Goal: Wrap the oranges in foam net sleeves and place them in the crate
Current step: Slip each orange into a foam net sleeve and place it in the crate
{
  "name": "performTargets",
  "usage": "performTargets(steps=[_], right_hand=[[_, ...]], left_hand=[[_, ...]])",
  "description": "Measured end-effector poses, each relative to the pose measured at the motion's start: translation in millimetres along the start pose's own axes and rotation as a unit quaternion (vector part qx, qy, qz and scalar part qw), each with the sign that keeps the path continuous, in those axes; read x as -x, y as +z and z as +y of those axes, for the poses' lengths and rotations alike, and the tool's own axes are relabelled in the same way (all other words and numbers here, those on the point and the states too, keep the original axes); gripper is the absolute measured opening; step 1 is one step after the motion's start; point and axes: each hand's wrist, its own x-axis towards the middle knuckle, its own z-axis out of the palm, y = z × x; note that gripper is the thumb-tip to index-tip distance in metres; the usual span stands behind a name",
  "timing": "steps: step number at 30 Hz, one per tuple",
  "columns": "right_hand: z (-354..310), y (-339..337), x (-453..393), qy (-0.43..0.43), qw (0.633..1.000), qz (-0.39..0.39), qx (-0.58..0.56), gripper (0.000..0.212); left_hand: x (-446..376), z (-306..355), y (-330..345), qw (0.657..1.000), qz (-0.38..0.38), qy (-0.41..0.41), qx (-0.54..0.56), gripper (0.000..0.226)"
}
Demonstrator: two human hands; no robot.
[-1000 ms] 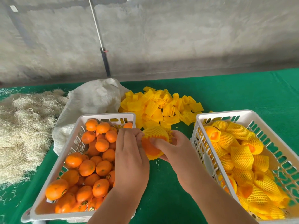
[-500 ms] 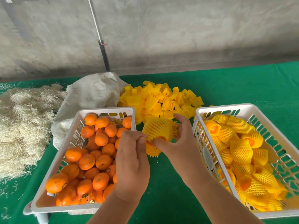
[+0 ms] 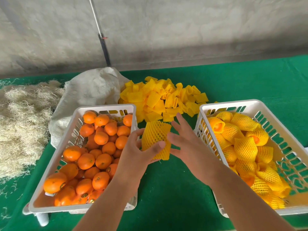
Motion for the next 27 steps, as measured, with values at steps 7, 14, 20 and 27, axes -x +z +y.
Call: performTargets(steps=[7, 14, 20, 27], right_hand=[[24.1, -11.1, -4.0, 0.132, 0.983, 0.124, -0.039, 0.072], [52.2, -53.1, 8.2, 0.166, 0.962, 0.152, -0.154, 0.046], [50.2, -132.0, 19.3, 0.121, 0.928, 0.328, -0.127, 0.014], [74.2, -205.0, 20.5, 0.155, 0.877, 0.450, -0.070, 0.060]], left_hand=[[2.9, -24.4, 10.9, 0.988, -0.036, 0.031, -0.146, 0.054], [-3.1, -50.0, 17.0, 0.981, -0.117, -0.065, -0.140, 0.062], [-14.3, -74.8, -27.3, 0.917, 0.038, 0.012, -0.398, 0.048], [-29.4, -138.1, -111.9, 0.782, 0.150, -0.003, -0.605, 0.066]])
